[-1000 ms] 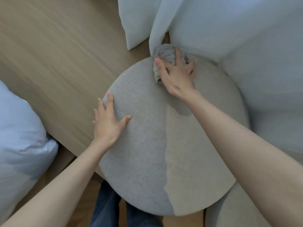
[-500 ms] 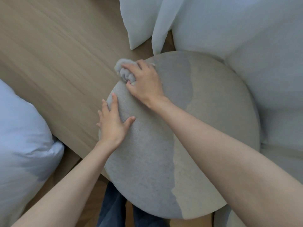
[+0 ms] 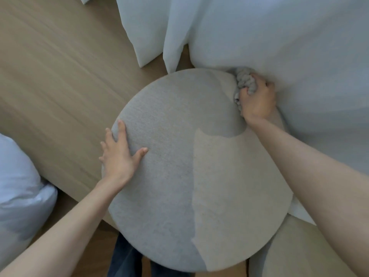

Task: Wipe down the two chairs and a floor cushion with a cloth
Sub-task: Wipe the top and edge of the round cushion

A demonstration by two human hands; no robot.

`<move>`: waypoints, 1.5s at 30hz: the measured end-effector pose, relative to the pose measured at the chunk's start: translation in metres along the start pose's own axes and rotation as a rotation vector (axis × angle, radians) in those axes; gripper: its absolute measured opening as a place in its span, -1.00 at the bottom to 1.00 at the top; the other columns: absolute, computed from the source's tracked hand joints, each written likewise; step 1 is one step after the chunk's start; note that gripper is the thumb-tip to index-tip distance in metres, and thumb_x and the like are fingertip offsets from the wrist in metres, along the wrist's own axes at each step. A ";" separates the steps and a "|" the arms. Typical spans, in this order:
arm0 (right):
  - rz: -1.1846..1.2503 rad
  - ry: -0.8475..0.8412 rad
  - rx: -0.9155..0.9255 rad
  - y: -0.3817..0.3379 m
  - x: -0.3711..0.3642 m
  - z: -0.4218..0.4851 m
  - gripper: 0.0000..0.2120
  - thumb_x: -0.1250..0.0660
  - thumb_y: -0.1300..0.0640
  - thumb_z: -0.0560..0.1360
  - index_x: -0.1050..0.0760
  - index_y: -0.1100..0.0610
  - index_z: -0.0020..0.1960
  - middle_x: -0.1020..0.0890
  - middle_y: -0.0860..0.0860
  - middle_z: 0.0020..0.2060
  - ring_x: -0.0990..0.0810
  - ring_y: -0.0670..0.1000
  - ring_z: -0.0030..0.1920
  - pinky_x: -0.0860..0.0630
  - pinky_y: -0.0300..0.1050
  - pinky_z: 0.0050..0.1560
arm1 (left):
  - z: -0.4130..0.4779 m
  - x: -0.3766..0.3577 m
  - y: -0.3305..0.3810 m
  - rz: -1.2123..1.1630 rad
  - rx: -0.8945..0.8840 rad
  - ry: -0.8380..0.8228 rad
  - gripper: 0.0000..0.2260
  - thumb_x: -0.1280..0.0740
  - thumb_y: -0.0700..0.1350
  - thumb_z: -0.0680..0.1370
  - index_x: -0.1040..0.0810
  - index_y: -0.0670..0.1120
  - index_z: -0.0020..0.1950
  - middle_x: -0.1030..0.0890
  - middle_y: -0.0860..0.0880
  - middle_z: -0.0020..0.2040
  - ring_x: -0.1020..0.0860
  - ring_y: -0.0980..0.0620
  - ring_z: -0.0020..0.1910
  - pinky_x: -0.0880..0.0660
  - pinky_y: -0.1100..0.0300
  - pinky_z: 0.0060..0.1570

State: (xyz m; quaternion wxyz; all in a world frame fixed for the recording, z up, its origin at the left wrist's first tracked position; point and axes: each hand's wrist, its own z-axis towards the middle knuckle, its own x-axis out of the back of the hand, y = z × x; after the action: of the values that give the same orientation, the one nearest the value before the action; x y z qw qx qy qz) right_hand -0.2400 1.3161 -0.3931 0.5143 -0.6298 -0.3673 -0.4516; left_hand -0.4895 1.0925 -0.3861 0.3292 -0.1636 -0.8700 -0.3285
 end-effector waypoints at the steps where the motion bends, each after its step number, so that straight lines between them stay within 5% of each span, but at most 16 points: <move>1: 0.007 0.020 -0.017 -0.008 -0.005 -0.001 -0.59 -0.26 0.09 0.48 -0.48 -0.01 0.33 -0.52 0.14 0.22 -0.52 0.18 0.17 -0.40 -0.05 0.14 | 0.000 0.000 0.000 -0.004 -0.002 -0.001 -0.15 -0.39 0.08 0.50 0.11 0.03 0.58 0.06 -0.25 0.55 0.07 -0.24 0.53 -0.05 -0.29 0.43; 4: 0.033 0.003 0.032 -0.051 -0.021 -0.012 -0.63 -0.21 0.17 0.48 -0.53 0.00 0.26 -0.60 0.09 0.17 -0.53 0.14 0.19 -0.37 -0.07 0.15 | 0.000 0.001 0.001 0.002 -0.001 -0.004 -0.15 -0.40 0.09 0.49 0.11 0.04 0.58 0.05 -0.23 0.56 0.06 -0.23 0.54 -0.06 -0.29 0.43; 10: 0.107 -0.343 0.616 -0.141 -0.052 -0.098 -0.61 -0.22 0.24 0.51 -0.47 0.05 0.31 -0.53 0.05 0.25 -0.48 0.13 0.22 -0.30 -0.06 0.26 | -0.001 0.003 0.002 0.003 0.014 0.002 -0.15 -0.41 0.10 0.48 0.09 0.07 0.57 0.03 -0.20 0.57 0.04 -0.21 0.54 -0.08 -0.27 0.43; 13: 0.037 -0.454 0.734 -0.141 -0.051 -0.099 -0.58 -0.18 0.24 0.53 -0.42 0.00 0.37 -0.46 0.00 0.33 -0.41 0.14 0.26 -0.33 -0.02 0.27 | -0.001 0.003 0.002 0.003 0.022 -0.007 -0.15 -0.40 0.11 0.48 0.10 0.08 0.57 0.05 -0.20 0.57 0.04 -0.21 0.54 -0.08 -0.28 0.43; 16: -0.023 -0.408 0.665 -0.113 -0.034 -0.059 -0.52 -0.17 0.26 0.51 -0.41 -0.04 0.39 -0.45 0.04 0.33 -0.41 0.16 0.28 -0.35 -0.03 0.26 | -0.002 0.003 0.002 -0.006 0.021 -0.010 -0.15 -0.40 0.11 0.48 0.11 0.09 0.57 0.06 -0.19 0.57 0.04 -0.21 0.54 -0.07 -0.28 0.43; 21: -0.179 -0.191 0.215 -0.036 0.003 0.009 -0.56 -0.17 0.24 0.52 -0.45 -0.03 0.35 -0.50 0.17 0.26 -0.47 0.20 0.25 -0.39 -0.02 0.21 | -0.001 0.000 0.002 0.011 0.003 -0.005 -0.15 -0.39 0.09 0.49 0.12 0.06 0.57 0.06 -0.21 0.57 0.06 -0.21 0.54 -0.05 -0.28 0.44; 24: -0.186 -0.148 0.112 -0.046 -0.006 -0.002 -0.60 -0.14 0.25 0.54 -0.43 0.00 0.33 -0.53 0.18 0.22 -0.50 0.19 0.23 -0.44 0.00 0.14 | 0.000 -0.001 0.001 0.023 -0.006 0.004 -0.15 -0.39 0.09 0.49 0.12 0.05 0.57 0.06 -0.22 0.56 0.06 -0.23 0.54 -0.04 -0.28 0.44; 30: -0.027 -0.310 0.429 -0.114 -0.038 -0.078 -0.48 -0.15 0.25 0.53 -0.32 -0.09 0.44 -0.43 0.09 0.35 -0.42 0.17 0.27 -0.29 -0.03 0.28 | 0.002 -0.001 0.000 0.015 0.007 0.001 -0.14 -0.40 0.11 0.48 0.11 0.07 0.57 0.04 -0.20 0.57 0.05 -0.22 0.54 -0.08 -0.29 0.42; 35: -0.009 -0.433 0.682 -0.086 -0.024 -0.091 -0.46 -0.16 0.25 0.54 -0.32 -0.13 0.45 -0.31 0.03 0.45 -0.28 0.21 0.34 -0.33 0.04 0.29 | 0.000 -0.001 0.001 -0.002 0.021 0.007 -0.14 -0.41 0.10 0.47 0.10 0.08 0.57 0.06 -0.18 0.57 0.07 -0.18 0.55 -0.05 -0.27 0.44; 38: -0.087 -0.280 0.564 -0.027 -0.002 -0.054 -0.46 -0.18 0.26 0.50 -0.35 -0.06 0.44 -0.37 0.12 0.41 -0.31 0.20 0.37 -0.25 -0.01 0.33 | -0.001 -0.001 0.001 -0.001 0.017 0.010 -0.14 -0.41 0.10 0.47 0.09 0.07 0.58 0.06 -0.18 0.57 0.07 -0.18 0.55 -0.04 -0.26 0.45; 42: -0.111 -0.102 0.098 0.047 0.026 -0.020 -0.46 -0.23 0.24 0.49 -0.34 -0.02 0.45 -0.41 0.22 0.34 -0.40 0.22 0.31 -0.29 -0.02 0.29 | 0.000 -0.003 0.000 0.003 0.004 0.028 -0.14 -0.42 0.09 0.47 0.07 0.06 0.58 0.04 -0.18 0.57 0.06 -0.19 0.55 -0.05 -0.25 0.45; 45: -0.027 -0.014 -0.133 0.040 0.018 -0.030 -0.50 -0.23 0.19 0.50 -0.37 -0.05 0.42 -0.47 0.19 0.29 -0.44 0.18 0.28 -0.31 -0.03 0.28 | 0.001 -0.005 -0.003 0.004 -0.006 0.056 -0.14 -0.42 0.11 0.46 0.05 0.06 0.58 0.01 -0.17 0.57 0.04 -0.18 0.55 -0.06 -0.22 0.46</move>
State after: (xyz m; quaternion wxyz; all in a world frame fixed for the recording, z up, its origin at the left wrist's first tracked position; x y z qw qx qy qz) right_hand -0.2033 1.2788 -0.3867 0.4625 -0.6607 -0.3485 -0.4776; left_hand -0.4879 1.0902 -0.3914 0.3538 -0.1572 -0.8590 -0.3350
